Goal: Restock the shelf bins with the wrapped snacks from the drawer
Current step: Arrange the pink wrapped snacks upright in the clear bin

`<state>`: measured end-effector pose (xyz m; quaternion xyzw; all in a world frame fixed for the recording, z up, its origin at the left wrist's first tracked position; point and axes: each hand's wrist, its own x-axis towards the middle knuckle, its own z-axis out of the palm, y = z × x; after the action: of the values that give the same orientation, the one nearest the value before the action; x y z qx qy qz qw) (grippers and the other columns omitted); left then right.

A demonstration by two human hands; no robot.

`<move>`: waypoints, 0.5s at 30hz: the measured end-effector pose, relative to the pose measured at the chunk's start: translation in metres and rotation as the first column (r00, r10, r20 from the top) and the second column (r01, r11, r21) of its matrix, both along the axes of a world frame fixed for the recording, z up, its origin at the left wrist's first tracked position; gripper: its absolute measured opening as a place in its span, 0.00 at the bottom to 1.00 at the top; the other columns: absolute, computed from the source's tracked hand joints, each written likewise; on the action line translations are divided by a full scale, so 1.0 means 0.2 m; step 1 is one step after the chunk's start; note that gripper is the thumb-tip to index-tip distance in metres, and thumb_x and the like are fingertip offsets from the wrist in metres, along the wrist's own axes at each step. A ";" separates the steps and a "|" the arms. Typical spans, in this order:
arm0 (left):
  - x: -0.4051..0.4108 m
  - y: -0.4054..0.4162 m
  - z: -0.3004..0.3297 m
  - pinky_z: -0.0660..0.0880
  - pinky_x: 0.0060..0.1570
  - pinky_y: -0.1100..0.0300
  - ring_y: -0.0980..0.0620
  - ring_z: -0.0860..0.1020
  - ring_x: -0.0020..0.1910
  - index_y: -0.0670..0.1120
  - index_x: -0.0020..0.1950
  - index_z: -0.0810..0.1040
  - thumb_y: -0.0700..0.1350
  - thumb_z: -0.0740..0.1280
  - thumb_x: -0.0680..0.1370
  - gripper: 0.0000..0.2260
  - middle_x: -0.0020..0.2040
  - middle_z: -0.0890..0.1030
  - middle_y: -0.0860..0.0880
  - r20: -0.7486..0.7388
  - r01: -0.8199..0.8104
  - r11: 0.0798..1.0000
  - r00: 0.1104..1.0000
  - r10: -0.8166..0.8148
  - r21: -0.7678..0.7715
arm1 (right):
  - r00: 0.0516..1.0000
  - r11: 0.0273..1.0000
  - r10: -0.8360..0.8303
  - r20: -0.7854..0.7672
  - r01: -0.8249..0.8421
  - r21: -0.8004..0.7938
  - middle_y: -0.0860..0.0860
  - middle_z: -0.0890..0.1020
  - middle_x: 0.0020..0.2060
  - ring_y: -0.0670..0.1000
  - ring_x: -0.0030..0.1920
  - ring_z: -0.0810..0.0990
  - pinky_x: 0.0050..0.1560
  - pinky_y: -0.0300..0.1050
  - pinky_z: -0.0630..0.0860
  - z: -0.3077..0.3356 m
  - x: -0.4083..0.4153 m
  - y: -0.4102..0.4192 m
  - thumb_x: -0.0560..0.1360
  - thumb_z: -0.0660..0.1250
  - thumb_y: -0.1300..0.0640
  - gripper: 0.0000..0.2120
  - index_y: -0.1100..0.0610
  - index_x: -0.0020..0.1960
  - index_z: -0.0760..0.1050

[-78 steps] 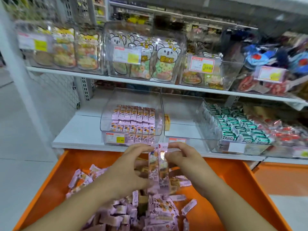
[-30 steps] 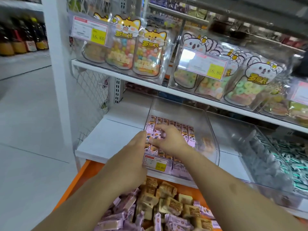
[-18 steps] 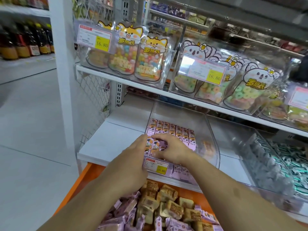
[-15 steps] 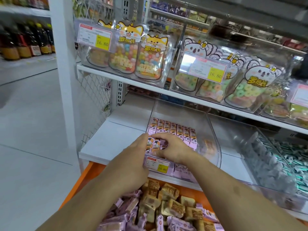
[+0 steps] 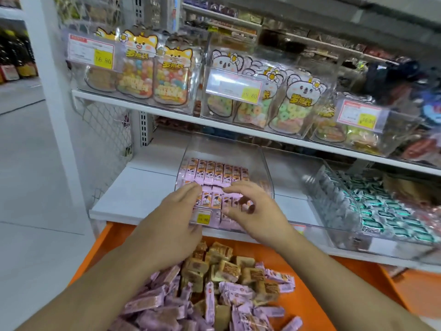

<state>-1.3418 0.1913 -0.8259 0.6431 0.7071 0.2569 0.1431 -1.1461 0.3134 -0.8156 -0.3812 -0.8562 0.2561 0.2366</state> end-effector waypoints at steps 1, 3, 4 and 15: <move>0.05 -0.03 0.02 0.59 0.79 0.56 0.58 0.53 0.82 0.58 0.85 0.50 0.53 0.66 0.82 0.36 0.84 0.49 0.63 0.010 0.032 0.999 0.999 -0.032 -0.008 | 1.000 1.000 0.002 -0.014 -0.002 -0.001 0.37 0.77 0.64 0.37 0.62 0.75 0.62 0.31 0.70 0.00 0.07 -0.05 0.76 0.77 0.48 0.17 0.42 0.64 0.81; 0.15 -0.06 0.01 0.60 0.78 0.56 0.59 0.54 0.82 0.59 0.84 0.52 0.56 0.66 0.82 0.35 0.83 0.50 0.64 0.022 0.093 0.995 0.995 -0.092 -0.046 | 1.000 0.999 -0.006 -0.010 0.006 -0.032 0.36 0.79 0.62 0.38 0.58 0.77 0.55 0.29 0.70 -0.05 0.22 -0.14 0.75 0.78 0.50 0.17 0.44 0.63 0.82; 0.19 -0.07 -0.02 0.60 0.78 0.56 0.58 0.55 0.82 0.59 0.84 0.52 0.58 0.66 0.81 0.35 0.83 0.50 0.64 0.028 0.119 0.990 0.993 -0.117 -0.074 | 1.000 0.998 -0.020 0.005 0.020 -0.058 0.37 0.79 0.61 0.39 0.57 0.78 0.53 0.29 0.70 -0.09 0.28 -0.17 0.75 0.78 0.51 0.17 0.44 0.63 0.82; 0.54 -0.03 -0.74 0.67 0.74 0.50 0.46 0.64 0.79 0.57 0.84 0.57 0.65 0.62 0.82 0.33 0.83 0.58 0.51 0.004 0.251 0.805 0.955 -0.296 -0.537 | 0.881 0.882 -0.004 0.474 0.226 -0.413 0.48 0.83 0.62 0.51 0.61 0.82 0.62 0.50 0.79 -0.88 0.76 -0.23 0.75 0.76 0.45 0.25 0.48 0.70 0.78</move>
<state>-1.2337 0.1850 -0.9739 0.6830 0.6554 0.0016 0.3225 -0.9934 0.2681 -0.9910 -0.5271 -0.7780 0.3376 -0.0537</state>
